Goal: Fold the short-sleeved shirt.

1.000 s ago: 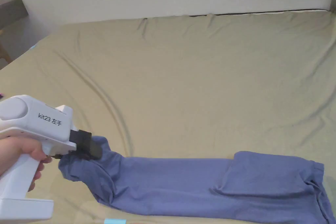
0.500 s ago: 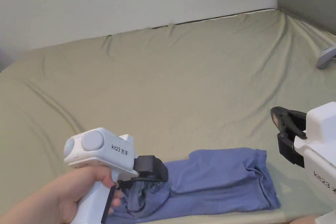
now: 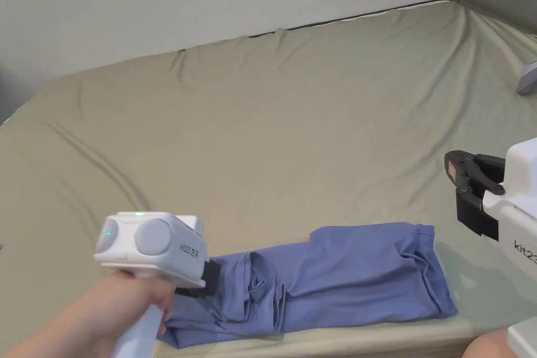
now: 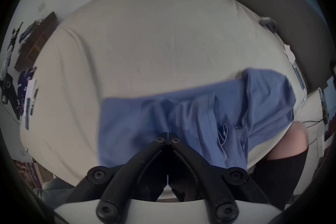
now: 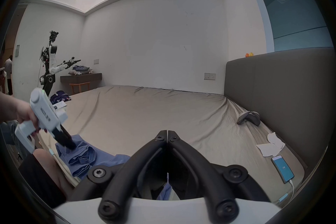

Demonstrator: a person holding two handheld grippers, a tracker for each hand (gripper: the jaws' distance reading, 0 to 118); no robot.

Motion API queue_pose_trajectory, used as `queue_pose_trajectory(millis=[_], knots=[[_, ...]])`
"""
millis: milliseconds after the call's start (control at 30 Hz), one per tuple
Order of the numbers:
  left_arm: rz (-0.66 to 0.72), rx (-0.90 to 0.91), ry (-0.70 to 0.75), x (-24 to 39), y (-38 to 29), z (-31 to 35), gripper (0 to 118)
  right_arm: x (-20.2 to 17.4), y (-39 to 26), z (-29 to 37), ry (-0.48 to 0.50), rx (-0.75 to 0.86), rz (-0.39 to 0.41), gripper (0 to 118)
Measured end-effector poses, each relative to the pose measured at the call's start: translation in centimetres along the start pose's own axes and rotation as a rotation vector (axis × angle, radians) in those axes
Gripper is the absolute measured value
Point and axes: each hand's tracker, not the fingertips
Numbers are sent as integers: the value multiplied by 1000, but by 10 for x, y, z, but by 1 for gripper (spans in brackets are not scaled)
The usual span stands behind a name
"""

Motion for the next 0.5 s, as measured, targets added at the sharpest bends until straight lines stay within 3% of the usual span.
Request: queue_pose_trajectory(millis=[333,500], knots=[[-112,61,-99,74,10,-21,0,-3,-2,-5,1,-7,38,0],[48,119,-331,27,17,30,0,-5,-4,-3,7,-13,52,0]])
